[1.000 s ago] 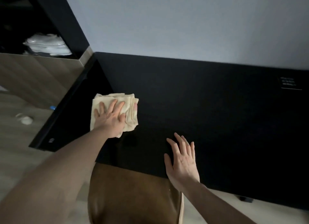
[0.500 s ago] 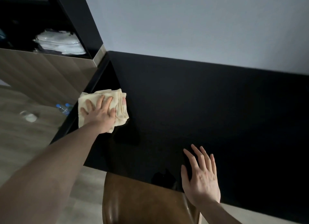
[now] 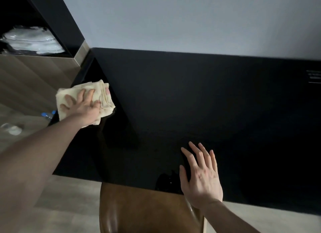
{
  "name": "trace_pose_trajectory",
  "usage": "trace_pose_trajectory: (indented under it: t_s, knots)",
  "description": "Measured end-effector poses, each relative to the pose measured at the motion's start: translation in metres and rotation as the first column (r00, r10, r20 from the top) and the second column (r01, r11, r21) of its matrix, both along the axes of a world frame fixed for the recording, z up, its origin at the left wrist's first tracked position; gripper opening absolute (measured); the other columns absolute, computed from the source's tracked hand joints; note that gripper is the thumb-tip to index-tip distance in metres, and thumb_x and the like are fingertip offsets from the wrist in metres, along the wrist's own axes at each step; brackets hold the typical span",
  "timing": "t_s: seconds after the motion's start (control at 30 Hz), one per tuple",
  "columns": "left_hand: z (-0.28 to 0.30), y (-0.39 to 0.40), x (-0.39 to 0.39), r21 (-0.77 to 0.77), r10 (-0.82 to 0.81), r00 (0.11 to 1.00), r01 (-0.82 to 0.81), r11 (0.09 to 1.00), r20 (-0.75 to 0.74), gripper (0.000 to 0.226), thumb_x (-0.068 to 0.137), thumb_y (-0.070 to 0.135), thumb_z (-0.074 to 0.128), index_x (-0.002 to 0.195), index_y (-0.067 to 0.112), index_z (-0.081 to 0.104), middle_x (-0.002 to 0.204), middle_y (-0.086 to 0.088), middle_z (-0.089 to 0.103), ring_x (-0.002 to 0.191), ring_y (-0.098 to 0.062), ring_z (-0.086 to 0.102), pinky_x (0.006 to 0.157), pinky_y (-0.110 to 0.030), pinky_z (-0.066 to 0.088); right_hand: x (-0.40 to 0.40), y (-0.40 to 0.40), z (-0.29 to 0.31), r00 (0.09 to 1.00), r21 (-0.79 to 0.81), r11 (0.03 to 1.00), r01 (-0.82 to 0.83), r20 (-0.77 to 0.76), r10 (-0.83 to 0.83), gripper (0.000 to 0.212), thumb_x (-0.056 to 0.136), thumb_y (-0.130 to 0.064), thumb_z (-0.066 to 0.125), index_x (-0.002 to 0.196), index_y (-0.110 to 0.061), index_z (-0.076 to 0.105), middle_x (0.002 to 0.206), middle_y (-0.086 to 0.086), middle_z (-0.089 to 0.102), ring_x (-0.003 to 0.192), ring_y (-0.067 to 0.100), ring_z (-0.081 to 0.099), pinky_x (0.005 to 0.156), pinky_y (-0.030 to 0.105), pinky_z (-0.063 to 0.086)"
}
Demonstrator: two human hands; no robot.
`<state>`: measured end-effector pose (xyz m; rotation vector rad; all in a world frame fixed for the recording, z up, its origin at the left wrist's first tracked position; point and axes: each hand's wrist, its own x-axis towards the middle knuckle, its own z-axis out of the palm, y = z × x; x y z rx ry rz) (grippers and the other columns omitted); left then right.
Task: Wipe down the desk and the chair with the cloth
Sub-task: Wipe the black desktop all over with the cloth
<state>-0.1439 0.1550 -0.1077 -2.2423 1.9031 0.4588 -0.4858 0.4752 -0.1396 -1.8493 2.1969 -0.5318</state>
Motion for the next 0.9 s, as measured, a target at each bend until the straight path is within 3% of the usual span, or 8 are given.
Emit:
trace_pose_trajectory:
  t_s: [0.33, 0.5, 0.6, 0.7, 0.9]
  knots:
    - [-0.001, 0.077, -0.004, 0.007, -0.136, 0.991, 0.136, 0.991, -0.005, 0.063, 0.105, 0.061, 0.020, 0.164, 0.049, 0.002, 0.174, 0.018, -0.009, 0.160, -0.041, -0.009, 0.127, -0.069, 0.001, -0.003, 0.000, 0.003, 0.996, -0.010, 1.000, -0.011, 0.090, 0.012, 0.053, 0.103, -0.043, 0.049, 0.153, -0.029, 0.055, 0.165, -0.004, 0.044, 0.161, 0.022, 0.025, 0.134, 0.051, 0.013]
    - [-0.001, 0.111, -0.027, -0.011, -0.180, 0.982, 0.181, 0.983, 0.055, 0.063, 0.107, 0.060, 0.020, 0.165, 0.047, 0.002, 0.174, 0.016, -0.011, 0.159, -0.040, -0.005, 0.126, -0.068, 0.006, -0.027, 0.017, 0.015, 0.972, -0.002, 0.997, -0.078, 0.223, 0.076, 0.054, 0.103, -0.041, 0.050, 0.156, -0.033, 0.051, 0.167, -0.006, 0.038, 0.162, 0.015, 0.019, 0.133, 0.040, -0.002]
    - [-0.002, 0.126, -0.059, -0.022, -0.206, 0.976, 0.208, 0.978, 0.069, 0.066, 0.104, 0.063, 0.015, 0.166, 0.046, 0.006, 0.174, 0.014, -0.010, 0.157, -0.042, -0.002, 0.124, -0.068, 0.009, -0.071, 0.040, 0.024, 0.983, 0.008, 0.995, -0.096, 0.160, 0.094, 0.053, 0.105, -0.038, 0.055, 0.157, -0.034, 0.049, 0.168, -0.007, 0.034, 0.163, 0.018, 0.017, 0.133, 0.049, 0.002]
    - [-0.002, 0.140, -0.106, -0.031, -0.291, 0.952, 0.295, 0.955, 0.096, 0.071, 0.097, 0.064, 0.010, 0.166, 0.044, 0.007, 0.172, 0.014, -0.012, 0.154, -0.042, 0.001, 0.123, -0.066, 0.013, -0.134, 0.061, 0.027, 0.994, 0.015, 1.000, -0.009, 0.113, 0.008, 0.054, 0.103, -0.031, 0.064, 0.155, -0.032, 0.051, 0.167, -0.004, 0.037, 0.161, 0.022, 0.022, 0.133, 0.054, 0.009]
    - [0.000, 0.165, -0.238, -0.060, -0.466, 0.882, 0.471, 0.880, 0.076, 0.067, 0.101, 0.061, 0.016, 0.166, 0.044, 0.010, 0.175, 0.014, -0.008, 0.158, -0.045, -0.005, 0.125, -0.068, 0.000, -0.260, 0.107, 0.024, 0.979, 0.035, 0.979, 0.201, -0.012, -0.201, 0.058, 0.100, -0.026, 0.070, 0.156, -0.024, 0.053, 0.166, 0.004, 0.040, 0.158, 0.031, 0.028, 0.130, 0.062, 0.017]
